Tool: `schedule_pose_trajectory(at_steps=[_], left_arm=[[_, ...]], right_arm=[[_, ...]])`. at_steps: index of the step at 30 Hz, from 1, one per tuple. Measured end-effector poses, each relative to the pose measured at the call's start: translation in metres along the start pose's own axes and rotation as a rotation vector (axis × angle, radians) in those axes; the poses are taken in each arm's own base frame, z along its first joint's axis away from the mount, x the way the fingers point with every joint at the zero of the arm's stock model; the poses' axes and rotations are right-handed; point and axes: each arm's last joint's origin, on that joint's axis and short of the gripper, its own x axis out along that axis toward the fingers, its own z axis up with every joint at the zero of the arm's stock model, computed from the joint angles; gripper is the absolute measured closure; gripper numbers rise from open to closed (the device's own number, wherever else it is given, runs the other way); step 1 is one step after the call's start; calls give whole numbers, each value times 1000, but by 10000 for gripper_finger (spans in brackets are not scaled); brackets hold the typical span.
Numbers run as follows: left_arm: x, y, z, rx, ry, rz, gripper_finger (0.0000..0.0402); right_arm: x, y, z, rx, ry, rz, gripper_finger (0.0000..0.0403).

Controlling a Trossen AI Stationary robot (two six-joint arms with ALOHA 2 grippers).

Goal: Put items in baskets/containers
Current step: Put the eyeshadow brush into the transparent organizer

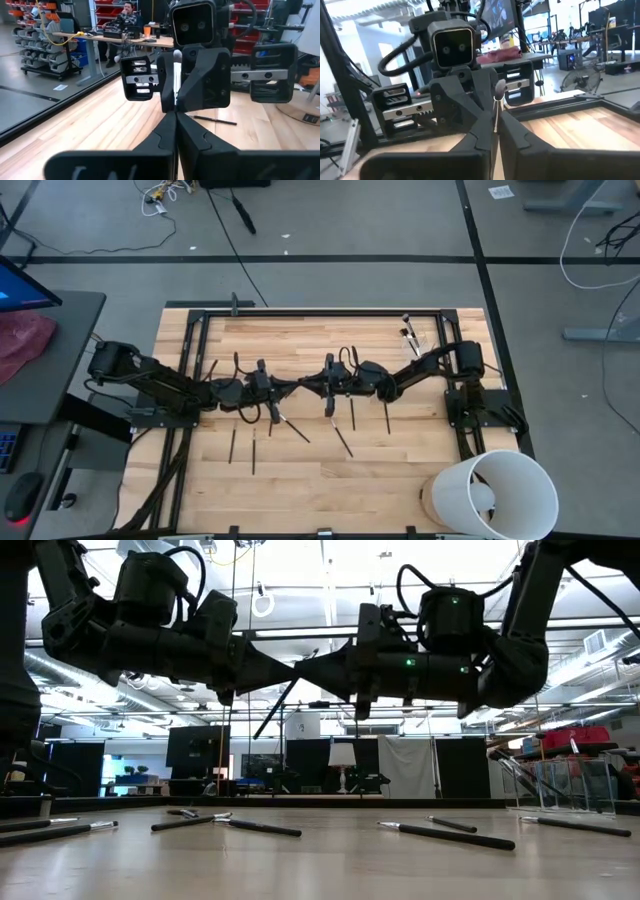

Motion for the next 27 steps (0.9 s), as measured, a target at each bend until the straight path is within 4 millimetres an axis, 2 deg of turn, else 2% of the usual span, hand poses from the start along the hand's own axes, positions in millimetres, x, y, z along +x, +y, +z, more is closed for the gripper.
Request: schedule_pose_trajectory(at_steps=[3, 6, 12, 15, 19, 27], left_arm=[[0, 1, -2, 14, 21, 16, 360], [1, 3, -5, 19, 47, 31, 315], [4, 12, -9, -25, 87, 77, 229], [4, 14, -9, -38, 92, 88, 204], [5, 16, -9, -36, 95, 94, 192], [5, 16, -10, -33, 99, 94, 204]], right_arm=[[-1, 0, 9, -37, 59, -29, 397], [-5, 2, 23, -87, 137, -97, 397], [-27, 4, 57, -173, 345, -320, 399], [-47, 5, 79, -220, 427, -492, 399], [-81, 6, 106, -247, 514, -719, 399], [-157, 11, 131, -181, 666, -1065, 399]])
